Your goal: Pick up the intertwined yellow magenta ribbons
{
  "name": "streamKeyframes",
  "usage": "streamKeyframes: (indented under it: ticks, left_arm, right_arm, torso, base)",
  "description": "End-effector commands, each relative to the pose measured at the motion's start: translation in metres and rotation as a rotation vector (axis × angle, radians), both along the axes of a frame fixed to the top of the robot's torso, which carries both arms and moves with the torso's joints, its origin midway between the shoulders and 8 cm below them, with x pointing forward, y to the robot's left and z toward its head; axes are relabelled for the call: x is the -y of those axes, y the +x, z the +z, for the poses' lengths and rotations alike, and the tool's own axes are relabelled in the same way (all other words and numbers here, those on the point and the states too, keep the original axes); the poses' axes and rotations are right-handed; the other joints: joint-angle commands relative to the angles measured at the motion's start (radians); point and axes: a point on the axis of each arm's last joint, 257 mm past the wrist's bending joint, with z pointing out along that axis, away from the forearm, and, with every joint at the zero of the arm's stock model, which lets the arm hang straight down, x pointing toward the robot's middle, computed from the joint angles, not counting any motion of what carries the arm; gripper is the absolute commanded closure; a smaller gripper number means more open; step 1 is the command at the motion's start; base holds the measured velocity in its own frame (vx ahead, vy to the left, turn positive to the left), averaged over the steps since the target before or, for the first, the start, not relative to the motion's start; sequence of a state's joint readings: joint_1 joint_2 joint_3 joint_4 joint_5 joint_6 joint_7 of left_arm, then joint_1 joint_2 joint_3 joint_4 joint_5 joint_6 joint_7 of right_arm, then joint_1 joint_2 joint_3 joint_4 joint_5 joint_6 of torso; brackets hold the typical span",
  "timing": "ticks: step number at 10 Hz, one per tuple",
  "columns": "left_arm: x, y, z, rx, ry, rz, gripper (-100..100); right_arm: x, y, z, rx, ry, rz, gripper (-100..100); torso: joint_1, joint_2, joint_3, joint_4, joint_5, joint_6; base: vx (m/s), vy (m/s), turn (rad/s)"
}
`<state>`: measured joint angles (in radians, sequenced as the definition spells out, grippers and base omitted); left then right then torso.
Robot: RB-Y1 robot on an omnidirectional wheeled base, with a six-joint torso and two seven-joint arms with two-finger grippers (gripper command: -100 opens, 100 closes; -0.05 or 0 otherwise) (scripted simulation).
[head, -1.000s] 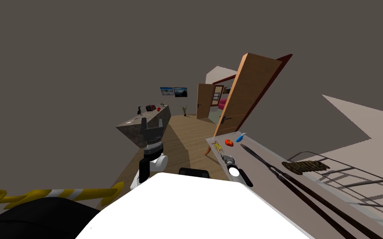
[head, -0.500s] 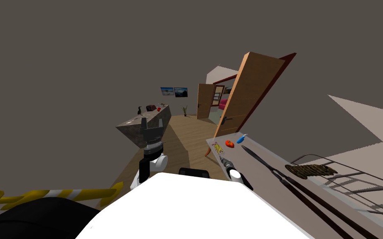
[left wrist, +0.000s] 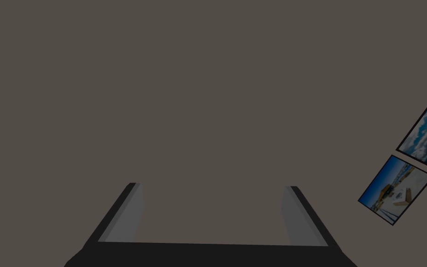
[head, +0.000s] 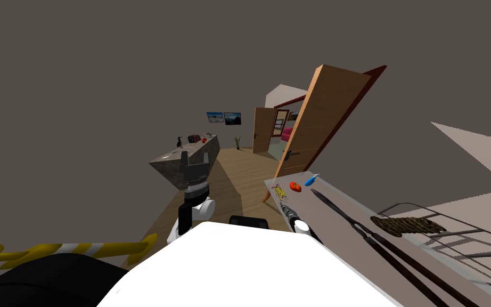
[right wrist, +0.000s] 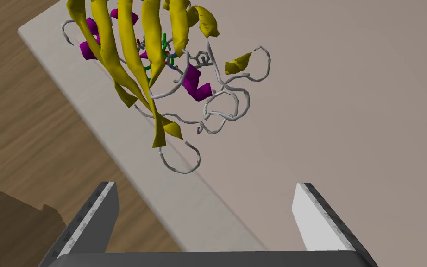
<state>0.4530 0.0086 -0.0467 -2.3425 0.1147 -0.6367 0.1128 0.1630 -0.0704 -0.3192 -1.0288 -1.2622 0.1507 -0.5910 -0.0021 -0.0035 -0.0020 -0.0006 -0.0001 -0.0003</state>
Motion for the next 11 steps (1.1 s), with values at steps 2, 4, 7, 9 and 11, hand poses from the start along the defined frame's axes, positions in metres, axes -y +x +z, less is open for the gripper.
streamKeyframes:
  ticks: [2,4,7,9,11]
  left_arm:
    - [0.0,0.0,0.0,0.0,0.0,0.0,0]
    - [0.0,0.0,0.0,0.0,0.0,0.0,0]
    - [0.0,0.0,0.0,0.0,0.0,0.0,0]
    - [0.0,0.0,0.0,0.0,0.0,0.0,0]
    - [0.0,0.0,0.0,0.0,0.0,0.0,0]
  right_arm:
    - [-0.007,-0.006,-0.01,-0.003,0.077,-0.044,-100]
    - [-0.015,-0.011,-0.018,-0.009,0.128,-0.068,-100]
    - [-0.03,-0.019,-0.029,-0.016,0.218,-0.111,-100]
    - [-0.046,-0.024,-0.037,-0.02,0.288,-0.143,-100]
    - [-0.045,-0.023,-0.037,-0.019,0.283,-0.138,-100]
  torso:
    - [0.001,0.001,0.001,0.0,0.0,0.0]
    - [0.001,0.001,0.001,0.0,0.0,0.0]
    - [-0.001,0.0,0.0,0.0,0.0,0.0]
    - [-0.002,-0.005,-0.003,-0.001,0.0,0.0]
    - [-0.002,-0.002,-0.001,-0.001,0.0,0.0]
  base:
    - [0.028,-0.017,0.02]
    - [0.039,-0.027,0.025]
    - [0.056,-0.052,0.04]
    - [0.141,-0.076,0.066]
    - [0.036,-0.04,0.0]
